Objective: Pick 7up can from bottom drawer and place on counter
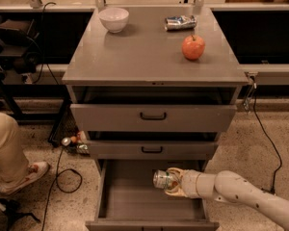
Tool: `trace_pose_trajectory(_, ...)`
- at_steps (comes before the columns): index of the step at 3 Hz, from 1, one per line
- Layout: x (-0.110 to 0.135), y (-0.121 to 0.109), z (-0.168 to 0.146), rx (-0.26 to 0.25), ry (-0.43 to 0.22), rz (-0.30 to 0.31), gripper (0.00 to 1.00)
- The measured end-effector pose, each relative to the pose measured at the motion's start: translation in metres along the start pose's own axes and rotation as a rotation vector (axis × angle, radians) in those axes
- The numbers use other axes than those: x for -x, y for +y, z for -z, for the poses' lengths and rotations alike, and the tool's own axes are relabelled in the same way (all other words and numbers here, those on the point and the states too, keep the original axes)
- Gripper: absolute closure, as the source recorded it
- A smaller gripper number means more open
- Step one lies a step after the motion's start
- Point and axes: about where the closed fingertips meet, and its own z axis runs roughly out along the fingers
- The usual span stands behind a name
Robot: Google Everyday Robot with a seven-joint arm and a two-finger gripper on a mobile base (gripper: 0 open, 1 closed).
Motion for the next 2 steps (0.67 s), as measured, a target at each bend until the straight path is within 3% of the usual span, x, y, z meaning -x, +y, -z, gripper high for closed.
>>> trace_pose_trajectory(1,0.011,-0.011,0.013,-0.01,-0.039,0.022,1.0)
trace_pose_trajectory(2,0.05,-0.038,0.056,-0.031,-0.116,0.112,1.0)
